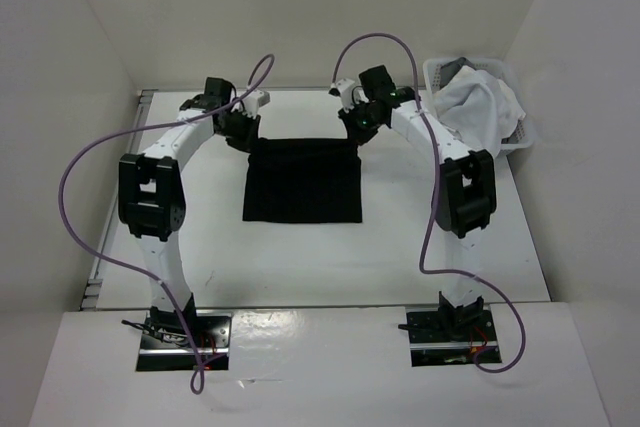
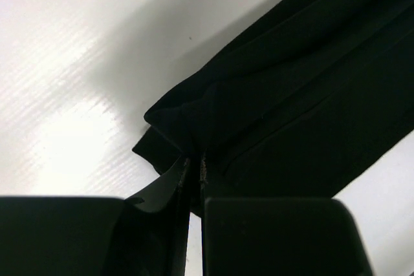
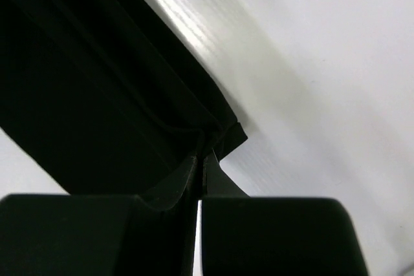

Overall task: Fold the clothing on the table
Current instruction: Fold the skirt

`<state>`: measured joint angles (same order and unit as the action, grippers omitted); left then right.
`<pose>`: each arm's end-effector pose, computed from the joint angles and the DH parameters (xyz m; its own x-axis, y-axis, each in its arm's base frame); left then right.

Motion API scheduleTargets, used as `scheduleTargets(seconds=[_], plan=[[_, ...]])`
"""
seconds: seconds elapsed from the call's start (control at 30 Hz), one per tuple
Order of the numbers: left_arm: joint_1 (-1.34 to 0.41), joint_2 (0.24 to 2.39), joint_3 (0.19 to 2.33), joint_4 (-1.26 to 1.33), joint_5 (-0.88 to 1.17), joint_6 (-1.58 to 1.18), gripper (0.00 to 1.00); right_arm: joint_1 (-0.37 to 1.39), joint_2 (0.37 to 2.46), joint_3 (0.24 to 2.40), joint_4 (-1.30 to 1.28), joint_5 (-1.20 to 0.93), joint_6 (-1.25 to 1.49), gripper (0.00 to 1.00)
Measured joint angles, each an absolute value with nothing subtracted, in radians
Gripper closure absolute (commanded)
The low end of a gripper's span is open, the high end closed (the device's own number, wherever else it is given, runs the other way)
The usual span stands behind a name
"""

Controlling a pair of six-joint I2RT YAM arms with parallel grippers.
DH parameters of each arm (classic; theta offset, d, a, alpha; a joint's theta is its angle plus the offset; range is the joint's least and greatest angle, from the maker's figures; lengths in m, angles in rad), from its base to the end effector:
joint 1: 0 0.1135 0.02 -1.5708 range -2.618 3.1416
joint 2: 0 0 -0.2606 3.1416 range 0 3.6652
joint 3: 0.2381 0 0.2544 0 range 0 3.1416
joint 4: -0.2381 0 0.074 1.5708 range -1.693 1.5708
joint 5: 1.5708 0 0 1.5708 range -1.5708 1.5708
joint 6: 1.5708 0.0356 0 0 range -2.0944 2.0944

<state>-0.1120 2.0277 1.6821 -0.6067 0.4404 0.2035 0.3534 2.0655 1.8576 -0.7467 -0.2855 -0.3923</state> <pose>0.4450 -0.0653 0.2335 -0.7229 0.2653 -0.6380 0.5032 0.8349 -0.2230 0.4286 0.1688 0.2623 -0.5221 -0.5836 -0.6219 -0.7407 0.6718 -0.0086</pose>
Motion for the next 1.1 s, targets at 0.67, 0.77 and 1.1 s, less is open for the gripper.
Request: scheduleTargets(seconds=[0.67, 0.77, 1.1], plan=[[-0.105, 1.855, 1.437, -0.608, 0.389, 0.264, 0.51, 0.502, 1.98, 1.737, -0.965, -0.341, -0.547, 0.71], [-0.101, 1.813, 1.39, -0.614, 0.389, 0.266, 0.51, 0.529, 1.98, 1.731, -1.029, -0.351, -0.582, 0.71], [0.018, 1.672, 1.301, -0.618, 0.426, 0.232, 0.31, 0.545, 1.98, 1.731, -1.069, -0.352, -0.577, 0.05]])
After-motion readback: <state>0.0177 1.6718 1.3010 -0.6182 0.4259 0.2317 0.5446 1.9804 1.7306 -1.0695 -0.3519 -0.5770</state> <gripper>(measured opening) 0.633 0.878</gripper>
